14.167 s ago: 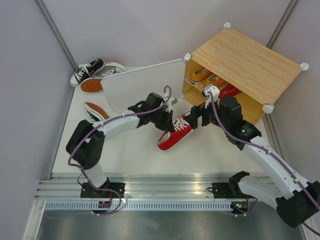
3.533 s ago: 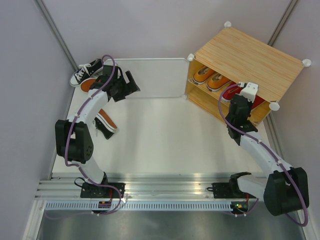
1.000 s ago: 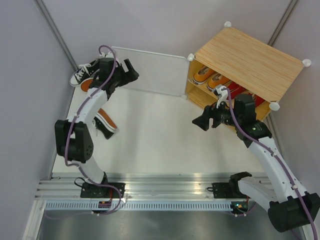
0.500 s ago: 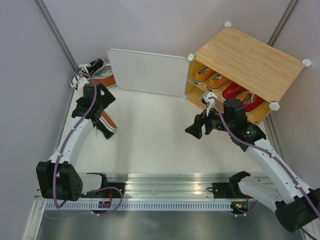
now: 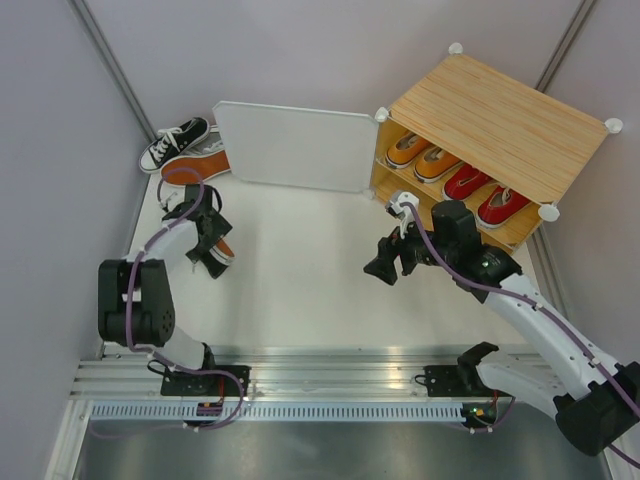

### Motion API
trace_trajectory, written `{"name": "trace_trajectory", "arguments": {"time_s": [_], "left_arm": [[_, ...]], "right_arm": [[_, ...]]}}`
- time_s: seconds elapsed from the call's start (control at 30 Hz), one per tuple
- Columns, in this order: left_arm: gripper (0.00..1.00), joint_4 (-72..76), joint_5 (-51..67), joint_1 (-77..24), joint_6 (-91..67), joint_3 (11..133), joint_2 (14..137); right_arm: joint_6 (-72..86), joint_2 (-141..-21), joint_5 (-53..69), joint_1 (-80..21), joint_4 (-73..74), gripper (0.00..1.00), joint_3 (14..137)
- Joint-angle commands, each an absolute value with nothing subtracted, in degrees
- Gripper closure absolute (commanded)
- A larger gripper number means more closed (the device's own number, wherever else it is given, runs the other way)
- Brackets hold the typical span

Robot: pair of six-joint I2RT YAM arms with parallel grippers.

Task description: Place and organize the shoes in the shoe cabinet

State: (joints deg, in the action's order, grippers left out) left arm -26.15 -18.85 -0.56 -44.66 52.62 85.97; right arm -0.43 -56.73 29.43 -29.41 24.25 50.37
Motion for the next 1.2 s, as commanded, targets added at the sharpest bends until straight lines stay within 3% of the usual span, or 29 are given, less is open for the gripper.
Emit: {"name": "trace_trajectory", "arguments": {"time_s": [0.0, 0.13, 0.17, 0.27, 0.37, 0.47, 0.7, 0.83, 0.93, 1.17], "left_arm": [[0.12, -25.0, -16.4, -0.7, -42.5, 59.7, 94.0], [0.28, -30.0, -17.6, -3.1, -39.3, 65.7, 100.5], [0.41, -30.7, -19.1, -4.2, -38.2, 67.1, 101.2], [0.58, -33.1, -23.2, -9.6, -34.8, 69.5, 102.4], [0.69, -38.7, -24.7, -14.1, -34.0, 70.7, 103.0], [0.71, -43.1, -25.7, -19.3, -34.3, 70.1, 102.6], [0.71, -48.9, -30.1, -34.2, -31.6, 73.1, 107.0], [0.63, -50.9, -30.1, -41.4, -30.0, 79.6, 111.1], [0.46, -51.7, -27.1, -46.0, -28.9, 85.3, 112.7], [0.3, -51.5, -22.6, -49.5, -28.8, 88.2, 107.8]], "right_arm": [[-2.3, -57.0, 27.4, -29.6, 24.3, 0.17, 51.8], [-2.7, -57.7, 25.8, -29.6, 25.1, 0.17, 52.3], [-2.8, -58.2, 25.6, -29.6, 25.7, 0.17, 52.7], [-3.0, -59.7, 24.8, -29.6, 26.5, 0.17, 54.0], [-3.0, -60.6, 24.3, -29.6, 27.0, 0.17, 55.1], [-2.9, -61.3, 23.6, -29.7, 26.9, 0.17, 55.7], [-4.2, -63.5, 22.9, -29.6, 28.5, 0.18, 59.0], [-4.5, -63.5, 21.4, -29.6, 27.7, 0.17, 59.5], [-4.1, -63.3, 20.0, -29.6, 27.9, 0.17, 59.5], [-2.8, -57.9, 16.4, -29.6, 22.2, 0.17, 55.5]]}}
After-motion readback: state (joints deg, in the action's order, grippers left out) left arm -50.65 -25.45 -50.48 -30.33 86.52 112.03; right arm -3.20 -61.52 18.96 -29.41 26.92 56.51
